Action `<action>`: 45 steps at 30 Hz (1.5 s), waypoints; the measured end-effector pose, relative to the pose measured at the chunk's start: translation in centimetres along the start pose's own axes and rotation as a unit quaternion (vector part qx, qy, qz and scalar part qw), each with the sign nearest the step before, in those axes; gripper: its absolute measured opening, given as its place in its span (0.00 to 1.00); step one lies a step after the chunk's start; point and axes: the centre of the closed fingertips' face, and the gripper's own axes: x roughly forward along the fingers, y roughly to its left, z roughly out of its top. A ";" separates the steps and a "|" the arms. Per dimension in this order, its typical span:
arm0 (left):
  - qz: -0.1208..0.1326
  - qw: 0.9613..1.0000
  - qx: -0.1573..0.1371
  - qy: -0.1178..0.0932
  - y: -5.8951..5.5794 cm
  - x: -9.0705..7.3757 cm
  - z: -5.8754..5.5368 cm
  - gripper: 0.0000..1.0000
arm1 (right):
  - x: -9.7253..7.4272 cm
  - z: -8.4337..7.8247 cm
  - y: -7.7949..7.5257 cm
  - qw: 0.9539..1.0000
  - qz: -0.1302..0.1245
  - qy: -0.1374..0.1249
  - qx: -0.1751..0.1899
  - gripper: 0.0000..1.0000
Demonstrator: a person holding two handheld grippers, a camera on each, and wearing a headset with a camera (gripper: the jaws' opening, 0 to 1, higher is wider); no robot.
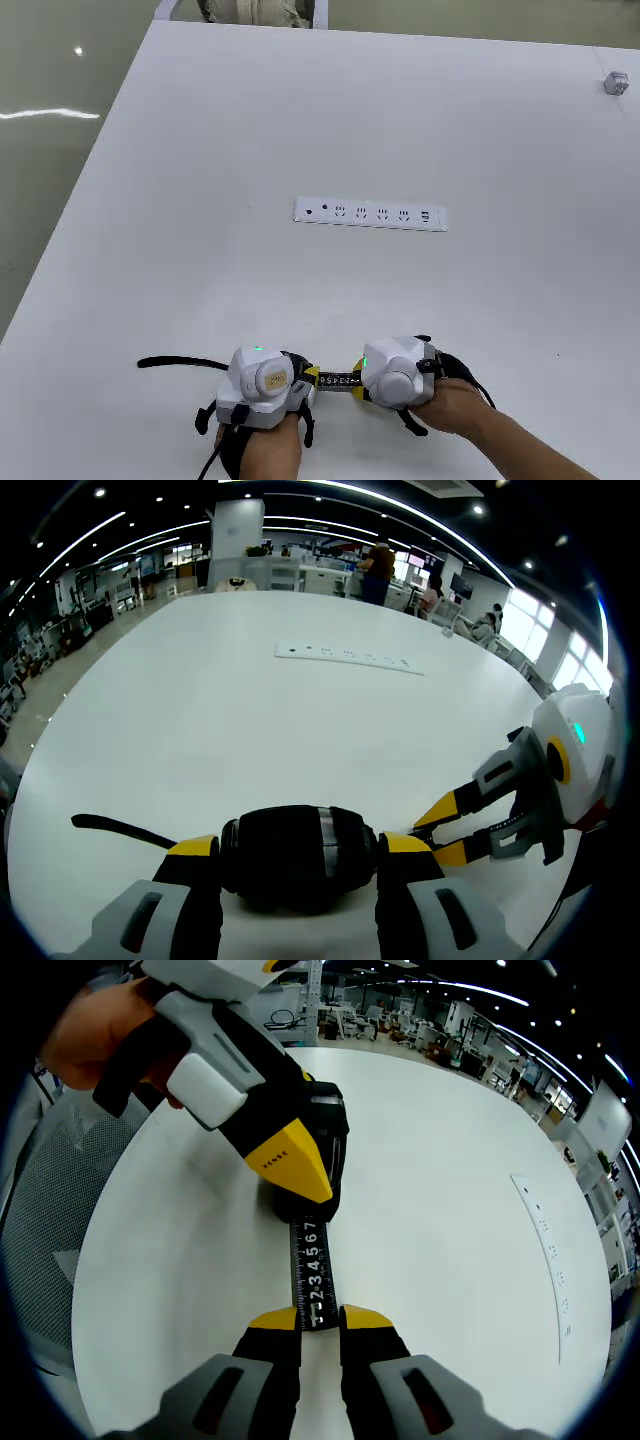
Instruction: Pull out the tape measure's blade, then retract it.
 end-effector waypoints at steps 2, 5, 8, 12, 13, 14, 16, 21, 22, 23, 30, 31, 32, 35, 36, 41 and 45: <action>0.000 1.000 0.000 0.000 0.0 0.0 0.0 0.59 | 0.0 0.1 0.0 1.000 0.000 -0.001 0.001 0.13; -0.001 1.000 0.001 0.000 0.0 0.0 0.0 0.59 | 0.2 0.2 0.0 1.000 0.000 -0.001 0.001 0.13; -0.001 1.000 0.001 0.001 0.0 0.0 0.0 0.59 | 0.3 0.4 0.0 1.000 0.000 -0.002 0.000 0.13; -0.002 1.000 0.001 0.002 0.0 0.0 0.0 0.59 | 0.4 0.7 0.0 1.000 -0.001 -0.004 0.002 0.14; -0.002 1.000 0.001 0.002 0.0 0.0 0.0 0.59 | 0.4 0.8 0.1 1.000 -0.001 -0.004 0.003 0.14; -0.002 1.000 0.001 0.002 0.0 0.0 0.0 0.59 | 0.4 0.9 0.1 1.000 -0.001 -0.005 0.004 0.14; -0.002 1.000 0.001 0.002 0.0 0.0 0.0 0.59 | 0.6 1.1 0.1 1.000 -0.002 -0.007 0.006 0.13; -0.002 1.000 0.001 0.003 0.0 0.0 0.0 0.59 | 0.8 1.4 0.2 1.000 -0.001 -0.010 0.005 0.14; -0.002 1.000 0.001 0.002 0.0 0.0 0.0 0.59 | 0.8 1.4 0.2 1.000 -0.001 -0.010 0.004 0.14; -0.002 1.000 0.001 0.002 0.0 0.0 0.0 0.59 | 0.9 1.5 0.2 1.000 -0.001 -0.011 0.005 0.14; -0.003 1.000 0.000 0.002 0.0 0.0 0.0 0.59 | 1.0 1.8 0.2 1.000 -0.002 -0.015 0.007 0.14; -0.003 1.000 0.001 0.003 0.0 0.0 0.0 0.59 | 1.1 1.8 0.2 1.000 -0.001 -0.015 0.007 0.14; -0.003 1.000 0.001 0.003 0.0 0.0 0.0 0.59 | 1.1 1.8 0.2 1.000 -0.001 -0.016 0.008 0.14; -0.003 1.000 0.001 0.003 0.0 0.0 0.0 0.59 | 1.1 1.9 0.2 1.000 -0.001 -0.016 0.008 0.14; -0.003 1.000 0.001 0.003 0.0 0.0 0.0 0.59 | 1.1 1.9 0.2 1.000 -0.001 -0.017 0.008 0.14; -0.003 1.000 0.001 0.003 0.0 0.0 0.0 0.59 | 1.3 2.2 0.3 1.000 -0.003 -0.024 0.013 0.14; -0.004 1.000 0.002 0.002 0.0 0.0 0.0 0.59 | 1.4 2.3 0.3 1.000 -0.002 -0.027 0.013 0.14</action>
